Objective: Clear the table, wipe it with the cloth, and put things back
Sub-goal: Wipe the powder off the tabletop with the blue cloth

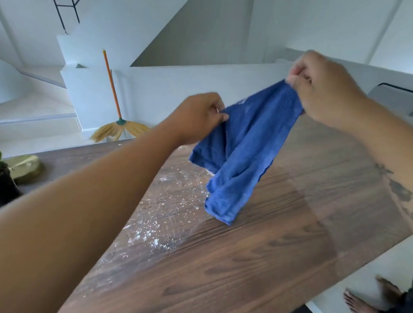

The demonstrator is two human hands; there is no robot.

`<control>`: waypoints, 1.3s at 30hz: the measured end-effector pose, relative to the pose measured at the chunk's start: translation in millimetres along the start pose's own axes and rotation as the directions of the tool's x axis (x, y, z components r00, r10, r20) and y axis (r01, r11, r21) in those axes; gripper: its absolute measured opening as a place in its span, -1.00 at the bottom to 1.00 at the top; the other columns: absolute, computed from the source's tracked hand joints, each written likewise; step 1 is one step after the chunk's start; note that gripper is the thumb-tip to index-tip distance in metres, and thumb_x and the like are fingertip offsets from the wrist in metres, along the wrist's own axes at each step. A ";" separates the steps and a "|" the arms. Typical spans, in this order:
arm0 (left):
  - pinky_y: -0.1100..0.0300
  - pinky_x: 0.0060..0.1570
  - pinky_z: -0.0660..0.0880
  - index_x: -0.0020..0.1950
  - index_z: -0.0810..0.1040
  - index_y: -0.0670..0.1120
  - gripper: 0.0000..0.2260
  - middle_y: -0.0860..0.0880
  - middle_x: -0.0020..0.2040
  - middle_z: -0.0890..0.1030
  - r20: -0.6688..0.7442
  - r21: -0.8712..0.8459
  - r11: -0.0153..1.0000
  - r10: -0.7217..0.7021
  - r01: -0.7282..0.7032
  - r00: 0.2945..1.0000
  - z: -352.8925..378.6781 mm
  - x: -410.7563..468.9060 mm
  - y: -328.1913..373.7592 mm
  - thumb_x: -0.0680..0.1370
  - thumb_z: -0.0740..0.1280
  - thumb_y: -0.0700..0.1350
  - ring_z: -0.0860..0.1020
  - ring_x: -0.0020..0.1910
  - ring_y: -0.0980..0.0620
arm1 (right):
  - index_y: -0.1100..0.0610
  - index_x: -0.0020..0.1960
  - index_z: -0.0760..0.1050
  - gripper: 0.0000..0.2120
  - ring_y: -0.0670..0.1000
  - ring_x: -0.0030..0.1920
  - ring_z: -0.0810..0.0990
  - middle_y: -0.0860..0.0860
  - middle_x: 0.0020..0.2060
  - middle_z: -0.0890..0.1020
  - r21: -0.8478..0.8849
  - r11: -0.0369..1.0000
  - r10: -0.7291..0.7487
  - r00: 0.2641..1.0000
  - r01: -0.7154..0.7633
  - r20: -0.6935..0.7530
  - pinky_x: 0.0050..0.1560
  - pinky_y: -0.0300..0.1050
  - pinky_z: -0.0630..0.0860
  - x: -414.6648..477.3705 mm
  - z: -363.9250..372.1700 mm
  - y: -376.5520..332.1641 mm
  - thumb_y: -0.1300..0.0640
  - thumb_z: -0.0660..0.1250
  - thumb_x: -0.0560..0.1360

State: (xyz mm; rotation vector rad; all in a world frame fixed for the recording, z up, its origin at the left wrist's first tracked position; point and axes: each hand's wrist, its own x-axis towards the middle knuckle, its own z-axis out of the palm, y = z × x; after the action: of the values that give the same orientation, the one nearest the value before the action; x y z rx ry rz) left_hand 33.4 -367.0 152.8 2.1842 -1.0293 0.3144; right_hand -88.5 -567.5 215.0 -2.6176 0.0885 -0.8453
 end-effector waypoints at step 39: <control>-0.07 0.13 0.50 0.30 0.44 0.03 -0.69 -0.02 0.30 0.51 0.141 0.330 0.863 -0.447 0.383 0.884 53.0 -128.2 -133.7 0.58 0.22 0.06 0.50 0.19 -0.07 | -0.10 0.28 0.47 -0.63 -0.15 0.29 0.45 -0.26 0.36 0.35 0.129 0.986 0.035 0.885 -0.107 0.465 0.17 -0.20 0.40 -163.9 178.6 94.2 0.12 0.34 0.50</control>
State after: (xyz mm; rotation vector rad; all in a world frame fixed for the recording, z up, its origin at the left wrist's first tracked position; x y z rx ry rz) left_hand 46.1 -268.5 -12.3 2.6879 -0.6106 0.0278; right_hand -114.3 -564.5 -43.8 -2.5751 -0.0107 -0.1754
